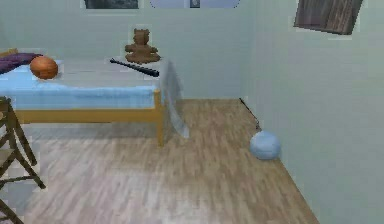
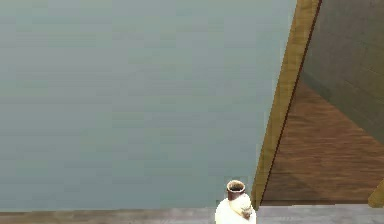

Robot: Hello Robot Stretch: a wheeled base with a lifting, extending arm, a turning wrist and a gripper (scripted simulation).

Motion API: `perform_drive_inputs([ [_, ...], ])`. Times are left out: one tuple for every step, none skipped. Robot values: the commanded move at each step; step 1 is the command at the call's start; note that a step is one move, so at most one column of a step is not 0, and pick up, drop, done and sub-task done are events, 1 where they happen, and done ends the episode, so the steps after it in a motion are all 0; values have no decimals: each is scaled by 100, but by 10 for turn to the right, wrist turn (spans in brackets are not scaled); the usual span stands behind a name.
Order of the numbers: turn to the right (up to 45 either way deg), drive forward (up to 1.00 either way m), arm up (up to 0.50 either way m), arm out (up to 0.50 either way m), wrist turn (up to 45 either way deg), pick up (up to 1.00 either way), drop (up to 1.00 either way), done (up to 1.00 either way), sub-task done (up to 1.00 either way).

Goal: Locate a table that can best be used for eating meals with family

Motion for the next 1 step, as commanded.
perform_drive_inputs([
  [-30, 0, 0, 0, 0, 0, 0, 0, 0],
])
